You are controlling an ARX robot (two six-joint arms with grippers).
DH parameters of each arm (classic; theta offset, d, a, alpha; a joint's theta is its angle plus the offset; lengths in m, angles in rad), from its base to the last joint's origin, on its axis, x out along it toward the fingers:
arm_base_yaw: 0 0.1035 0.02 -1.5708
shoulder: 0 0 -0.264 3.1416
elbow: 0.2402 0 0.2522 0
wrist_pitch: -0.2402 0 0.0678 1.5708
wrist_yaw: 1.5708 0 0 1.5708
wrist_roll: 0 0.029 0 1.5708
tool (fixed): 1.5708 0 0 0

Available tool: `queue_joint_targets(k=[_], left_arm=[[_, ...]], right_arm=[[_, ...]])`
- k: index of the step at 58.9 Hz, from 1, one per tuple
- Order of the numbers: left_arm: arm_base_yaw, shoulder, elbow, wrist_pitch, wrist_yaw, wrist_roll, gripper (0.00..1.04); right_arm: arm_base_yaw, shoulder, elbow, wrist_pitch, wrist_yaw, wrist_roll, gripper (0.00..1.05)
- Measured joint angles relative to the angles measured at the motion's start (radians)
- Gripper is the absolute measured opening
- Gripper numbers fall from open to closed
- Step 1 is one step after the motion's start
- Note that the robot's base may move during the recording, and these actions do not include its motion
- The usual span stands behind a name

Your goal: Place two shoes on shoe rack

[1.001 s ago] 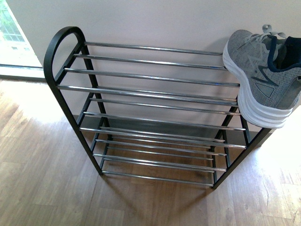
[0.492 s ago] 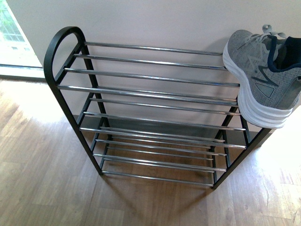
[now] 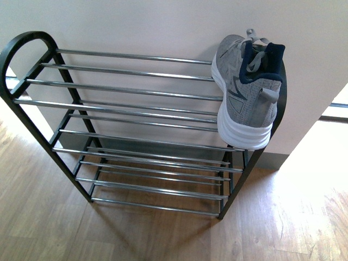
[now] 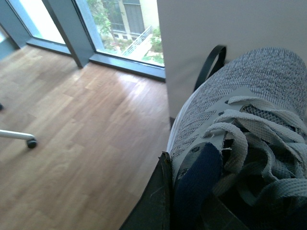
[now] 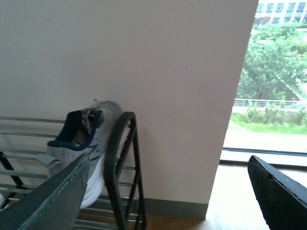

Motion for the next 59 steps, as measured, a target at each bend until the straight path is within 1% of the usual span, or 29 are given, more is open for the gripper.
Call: queue_joint_targets(k=[4,7,13,19,22,27,39,46,59], left_arm=[[-0.038,0.113,0.074,0.039,0.02,-0.093,0.01],[-0.058,0.211,0.138,0.09,0.044,-0.121,0.01],[-0.073,0.394,0.255,0.171,0.098,-0.172,0.01],[-0.085,0.567,0.369,0.203,0.148,-0.211,0.01],[-0.098,0.642,0.417,0.224,0.169,-0.217,0.01],[-0.119,0.772,0.505,0.229,0.239,-0.237,0.01],[-0.13,1.036,0.685,0.248,0.298,-0.219,0.01],[-0.131,1.102,0.713,0.246,0.302,-0.209,0.01],[-0.127,1.109,0.712,0.265,0.3,-0.227,0.01]], right_arm=[[0.0,0.0,0.0,0.0,-0.003,0.0,0.96],[0.001,0.0,0.0,0.0,-0.003,0.0,0.96],[0.001,0.0,0.0,0.0,-0.005,0.0,0.96],[0.001,0.0,0.0,0.0,-0.005,0.0,0.96],[0.001,0.0,0.0,0.0,-0.005,0.0,0.96],[0.001,0.0,0.0,0.0,-0.006,0.0,0.96],[0.001,0.0,0.0,0.0,-0.006,0.0,0.96],[0.001,0.0,0.0,0.0,-0.006,0.0,0.96],[0.001,0.0,0.0,0.0,-0.006,0.0,0.96]])
